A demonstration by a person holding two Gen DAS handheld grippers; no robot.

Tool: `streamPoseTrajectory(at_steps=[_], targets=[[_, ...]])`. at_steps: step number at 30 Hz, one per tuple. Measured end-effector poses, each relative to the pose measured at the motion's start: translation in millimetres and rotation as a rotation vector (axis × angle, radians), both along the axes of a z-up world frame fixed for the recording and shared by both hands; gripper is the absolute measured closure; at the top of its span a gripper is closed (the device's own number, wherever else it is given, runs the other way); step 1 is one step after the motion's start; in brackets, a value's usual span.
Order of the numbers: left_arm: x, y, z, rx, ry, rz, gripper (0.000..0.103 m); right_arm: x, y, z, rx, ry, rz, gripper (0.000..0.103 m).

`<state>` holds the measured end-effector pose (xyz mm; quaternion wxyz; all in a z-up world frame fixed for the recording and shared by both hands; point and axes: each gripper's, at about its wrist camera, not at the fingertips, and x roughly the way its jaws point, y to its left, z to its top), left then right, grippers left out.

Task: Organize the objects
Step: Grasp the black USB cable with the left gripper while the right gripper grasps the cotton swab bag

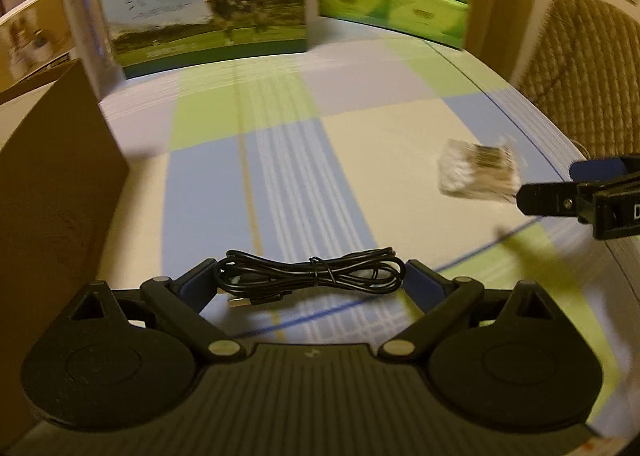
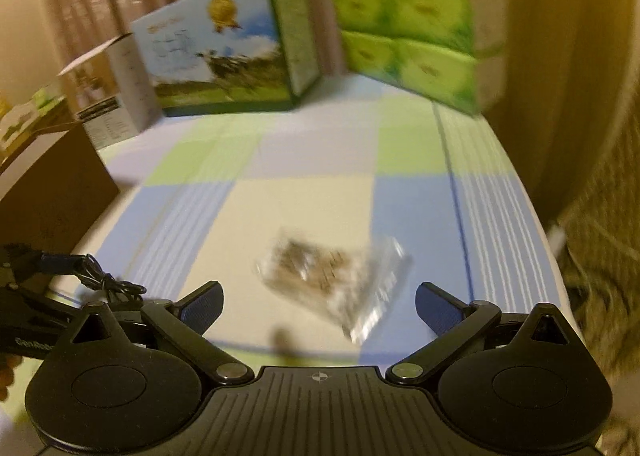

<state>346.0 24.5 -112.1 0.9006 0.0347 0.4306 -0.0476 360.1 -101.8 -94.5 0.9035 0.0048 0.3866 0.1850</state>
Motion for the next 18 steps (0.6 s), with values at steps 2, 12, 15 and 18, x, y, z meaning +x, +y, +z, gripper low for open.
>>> streamPoseTrajectory(at_steps=[2,12,15,18], targets=[[3.3,5.2,1.1,-0.007,0.003,0.015,0.007,10.0,4.9,-1.2,-0.012,-0.034,0.052,0.003],[10.3,16.6,1.4,-0.026,0.02,0.054,0.007,46.2,19.7,-24.9,-0.07,0.055,0.242,0.003],[8.5,18.9,1.8,-0.029,0.023,0.058,0.007,35.9,22.9,-25.3,-0.068,0.091,0.298,0.009],[7.1,22.3,1.4,-0.035,0.03,0.068,0.007,20.4,29.4,-21.7,-0.043,0.115,0.336,0.019]])
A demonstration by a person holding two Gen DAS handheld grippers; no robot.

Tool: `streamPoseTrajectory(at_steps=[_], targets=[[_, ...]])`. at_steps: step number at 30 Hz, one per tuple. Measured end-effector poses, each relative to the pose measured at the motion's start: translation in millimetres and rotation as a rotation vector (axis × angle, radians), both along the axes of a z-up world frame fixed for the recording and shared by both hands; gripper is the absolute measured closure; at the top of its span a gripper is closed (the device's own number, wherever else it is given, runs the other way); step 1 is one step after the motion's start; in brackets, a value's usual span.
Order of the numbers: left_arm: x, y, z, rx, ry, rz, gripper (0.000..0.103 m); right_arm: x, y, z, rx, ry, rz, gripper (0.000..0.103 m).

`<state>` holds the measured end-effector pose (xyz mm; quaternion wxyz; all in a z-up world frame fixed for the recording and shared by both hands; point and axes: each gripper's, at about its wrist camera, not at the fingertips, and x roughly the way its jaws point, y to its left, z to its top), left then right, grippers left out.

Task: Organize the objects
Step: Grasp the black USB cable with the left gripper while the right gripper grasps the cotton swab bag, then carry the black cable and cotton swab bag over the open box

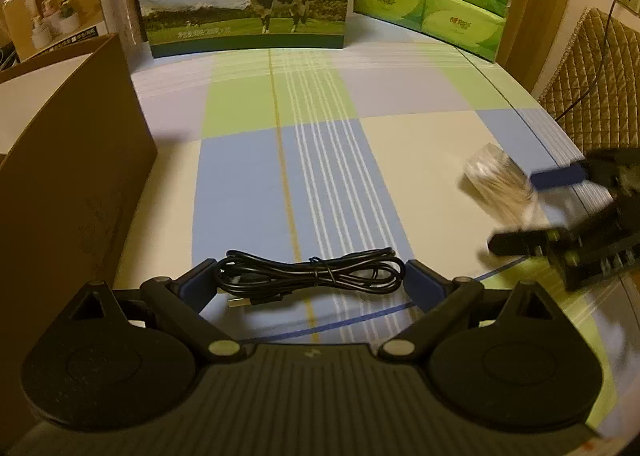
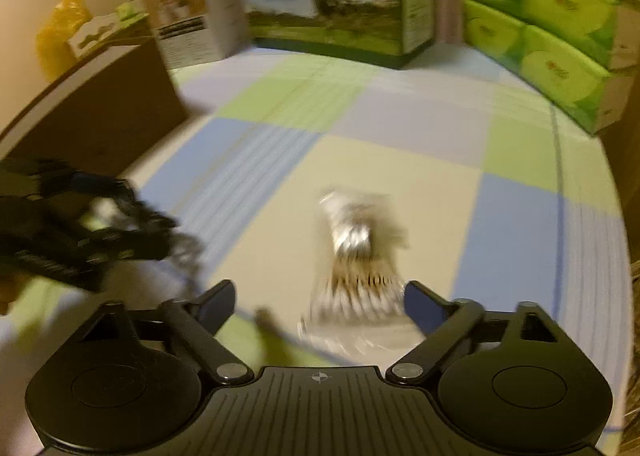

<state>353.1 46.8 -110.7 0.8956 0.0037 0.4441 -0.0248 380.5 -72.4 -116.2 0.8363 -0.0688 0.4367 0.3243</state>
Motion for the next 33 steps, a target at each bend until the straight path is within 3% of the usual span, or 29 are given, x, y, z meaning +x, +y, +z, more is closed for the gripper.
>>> streamPoseTrajectory(at_steps=[3,8,13,19,33], targets=[[-1.2,3.3,-1.2,-0.006,0.008,0.013,0.007,-10.0,9.5,2.9,-0.023,-0.035,-0.031,0.02],[2.7,7.1,-2.5,0.006,0.016,0.037,0.007,3.5,18.4,2.7,-0.032,-0.052,-0.176,0.025],[7.7,9.9,-0.1,0.011,0.009,0.053,0.007,17.9,28.1,-3.8,-0.059,-0.046,-0.24,0.052],[3.7,10.9,2.4,0.005,0.004,0.064,0.007,9.6,33.7,-4.9,-0.108,-0.082,-0.217,0.071],[-41.1,8.2,12.0,-0.02,0.02,0.059,0.007,-65.7,40.5,-5.9,-0.069,0.029,-0.156,0.079]])
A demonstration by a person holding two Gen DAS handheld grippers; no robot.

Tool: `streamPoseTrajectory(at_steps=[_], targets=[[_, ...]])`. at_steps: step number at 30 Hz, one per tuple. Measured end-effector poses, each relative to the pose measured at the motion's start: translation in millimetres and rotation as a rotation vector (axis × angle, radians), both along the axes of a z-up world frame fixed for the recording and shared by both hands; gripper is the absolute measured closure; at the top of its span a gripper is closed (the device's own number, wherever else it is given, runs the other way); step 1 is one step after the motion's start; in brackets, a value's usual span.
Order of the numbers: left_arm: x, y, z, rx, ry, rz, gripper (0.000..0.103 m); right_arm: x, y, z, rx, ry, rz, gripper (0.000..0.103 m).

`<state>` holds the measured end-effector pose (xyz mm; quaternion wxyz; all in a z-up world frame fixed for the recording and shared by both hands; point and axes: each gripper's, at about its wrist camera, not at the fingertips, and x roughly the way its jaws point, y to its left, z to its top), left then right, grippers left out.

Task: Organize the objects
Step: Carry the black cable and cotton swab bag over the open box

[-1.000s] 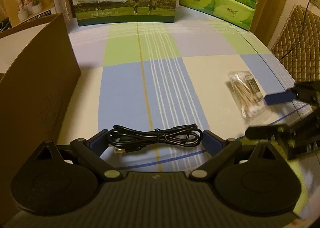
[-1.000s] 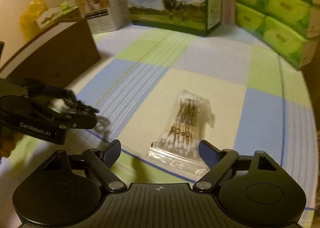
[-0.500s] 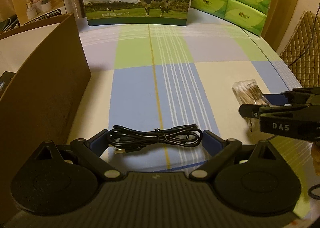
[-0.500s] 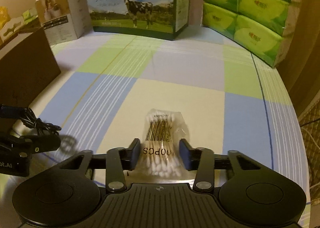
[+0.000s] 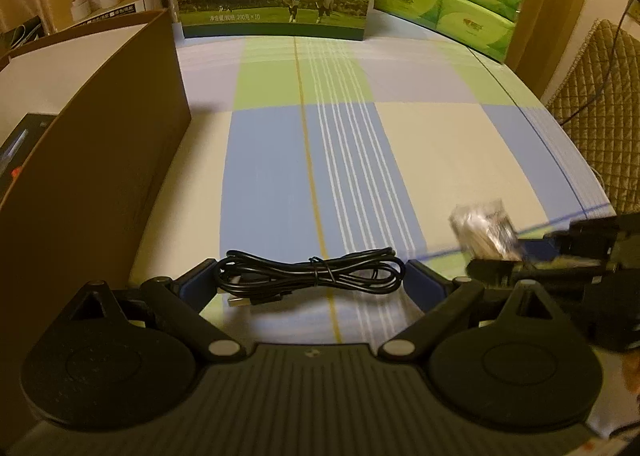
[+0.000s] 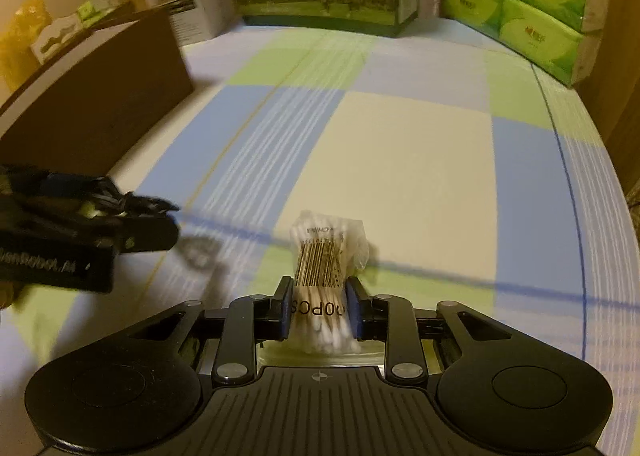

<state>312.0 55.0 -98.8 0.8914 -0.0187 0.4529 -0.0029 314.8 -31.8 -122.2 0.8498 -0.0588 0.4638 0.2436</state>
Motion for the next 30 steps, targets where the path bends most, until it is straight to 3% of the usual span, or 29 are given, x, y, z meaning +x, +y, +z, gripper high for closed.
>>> streamPoseTrajectory(at_steps=[9,30], targets=[[-46.7,0.5,13.6,-0.026,-0.001,-0.005,0.007,-38.4,-5.8,16.5,0.069,0.048,0.008,0.08],[-123.3,32.1,84.6,-0.061,-0.101,0.007,0.007,-105.3,33.4,93.1,0.169,-0.015,0.075,0.08]])
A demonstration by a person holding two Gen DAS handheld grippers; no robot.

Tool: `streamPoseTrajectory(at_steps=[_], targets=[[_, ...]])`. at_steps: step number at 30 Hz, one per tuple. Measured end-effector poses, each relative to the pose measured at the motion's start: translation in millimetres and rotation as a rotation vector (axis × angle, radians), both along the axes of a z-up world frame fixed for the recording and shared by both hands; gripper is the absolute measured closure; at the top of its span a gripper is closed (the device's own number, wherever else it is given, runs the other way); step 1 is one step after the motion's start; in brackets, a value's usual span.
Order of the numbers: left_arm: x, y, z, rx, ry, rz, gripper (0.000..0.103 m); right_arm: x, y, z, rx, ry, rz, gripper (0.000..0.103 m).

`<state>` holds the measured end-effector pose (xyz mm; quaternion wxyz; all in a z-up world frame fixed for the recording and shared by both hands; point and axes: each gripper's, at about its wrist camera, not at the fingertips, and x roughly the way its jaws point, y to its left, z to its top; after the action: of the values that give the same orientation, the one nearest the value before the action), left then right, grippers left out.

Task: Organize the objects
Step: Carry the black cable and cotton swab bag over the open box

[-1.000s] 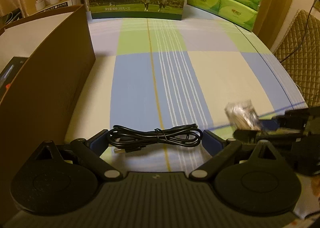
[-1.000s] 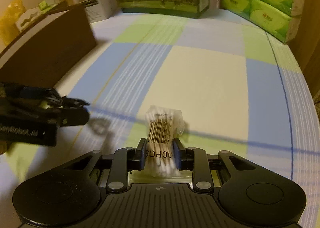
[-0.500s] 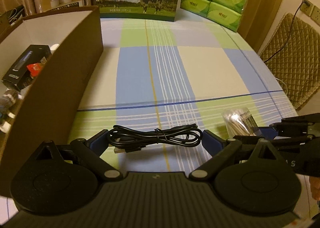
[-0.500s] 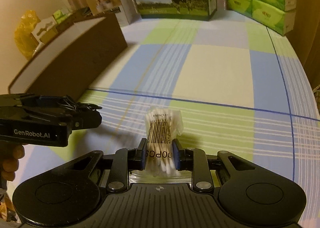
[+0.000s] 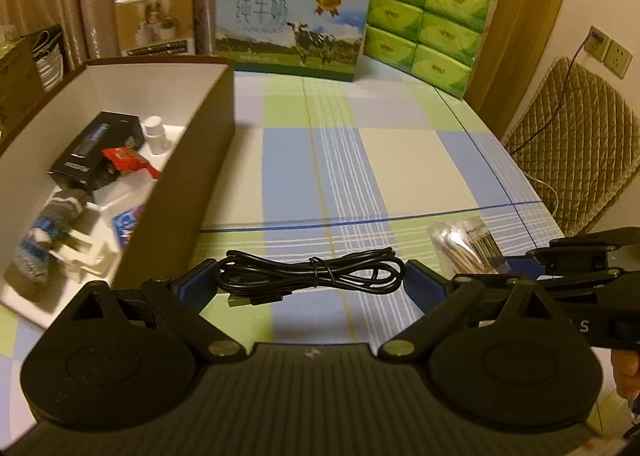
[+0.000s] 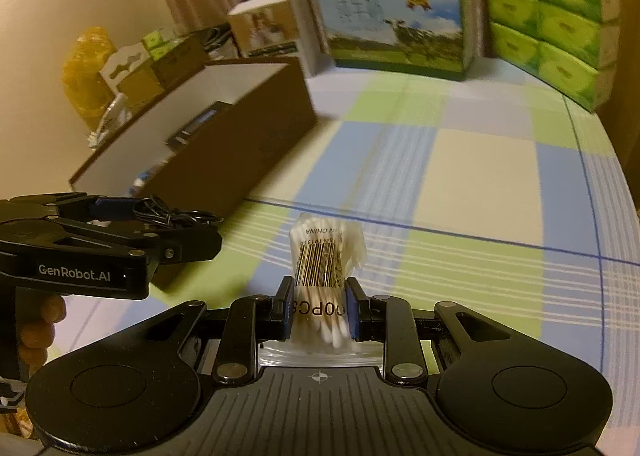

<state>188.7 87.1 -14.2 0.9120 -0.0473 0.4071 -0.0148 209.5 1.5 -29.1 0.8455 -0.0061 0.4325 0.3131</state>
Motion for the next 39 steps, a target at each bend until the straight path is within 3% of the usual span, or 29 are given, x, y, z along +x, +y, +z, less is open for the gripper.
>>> streamPoseTrajectory(at_steps=[12,23,39], targets=[[-40.5,61.8,30.0,0.01,-0.056,0.096,0.007,-19.2,66.6,23.6,0.076,-0.009,0.103,0.08],[-58.4,137.2,39.9,0.054,-0.069,0.213,0.007,-22.6,151.9,37.3,0.131,-0.02,0.185,0.08],[-44.6,216.6,31.5,0.103,-0.065,0.203,0.007,-10.7,224.8,25.8,0.115,-0.02,0.164,0.08]])
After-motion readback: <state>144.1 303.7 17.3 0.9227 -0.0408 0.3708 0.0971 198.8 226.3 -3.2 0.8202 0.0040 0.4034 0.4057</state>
